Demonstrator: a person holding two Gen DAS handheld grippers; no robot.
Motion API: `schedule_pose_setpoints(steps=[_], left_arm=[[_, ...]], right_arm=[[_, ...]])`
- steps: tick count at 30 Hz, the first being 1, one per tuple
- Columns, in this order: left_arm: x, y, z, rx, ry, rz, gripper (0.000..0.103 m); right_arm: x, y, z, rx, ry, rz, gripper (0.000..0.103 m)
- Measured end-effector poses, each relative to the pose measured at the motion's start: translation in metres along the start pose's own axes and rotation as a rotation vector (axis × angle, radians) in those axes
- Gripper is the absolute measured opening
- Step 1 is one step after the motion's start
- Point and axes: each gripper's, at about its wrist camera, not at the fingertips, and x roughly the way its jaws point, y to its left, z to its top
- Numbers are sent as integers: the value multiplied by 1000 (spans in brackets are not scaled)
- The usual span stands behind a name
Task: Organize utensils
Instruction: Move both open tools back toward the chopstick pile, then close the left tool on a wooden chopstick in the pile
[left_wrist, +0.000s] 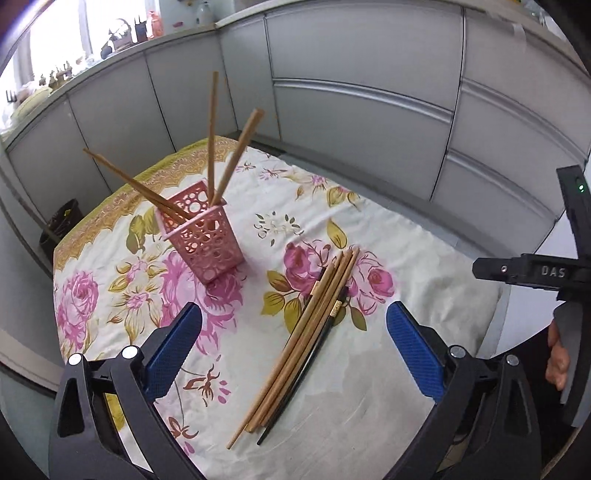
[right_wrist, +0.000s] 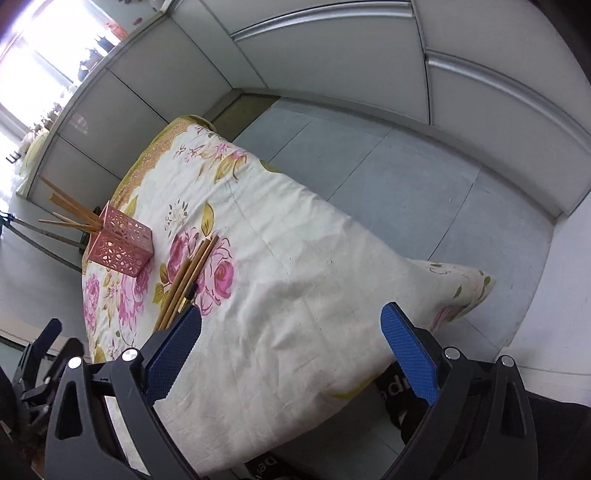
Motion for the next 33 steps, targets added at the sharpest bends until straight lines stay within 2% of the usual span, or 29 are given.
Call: schedule_pose_setpoints(steps=[3,5,7,8,10,12,14,20,24,25,26,28,30,33], left_arm=[[24,-10,10,45,65,-26,79],[43,-22,14,101,131,-52,51],[59,-33,15,157,190,-82,43],[65,-38,14,186,211,-99,35],[74,-45,11,240,247,-140,27],[81,-46,11,254,267,-167,27],[90,-43,13,241,278,-143,26],[114,-33,17,170,349,-223,26],[129,-35,21,203,382,-185,26],[133,-36,21,201,404,-189,29],[135,-37,20,200,420,-202,36],[131,-46,15,210,450,-281,35],[118,-59,10,258,442,-343,35],[104,-64,12,252,414,-345,33]], right_arm=[[1,-1,2,14,18,17,95],[1,-2,2,20,38,33,95],[2,-3,4,23,51,45,95],[1,-4,4,22,55,48,95],[0,-5,5,27,61,53,95],[1,-8,6,31,72,60,95],[2,-10,7,40,89,65,95],[5,-9,8,41,118,77,95],[6,-11,9,45,123,74,95],[6,-12,9,49,127,74,95],[7,-12,10,52,128,73,95],[5,-15,10,56,118,63,95],[3,-16,12,62,101,54,95],[0,-20,14,79,81,36,95]])
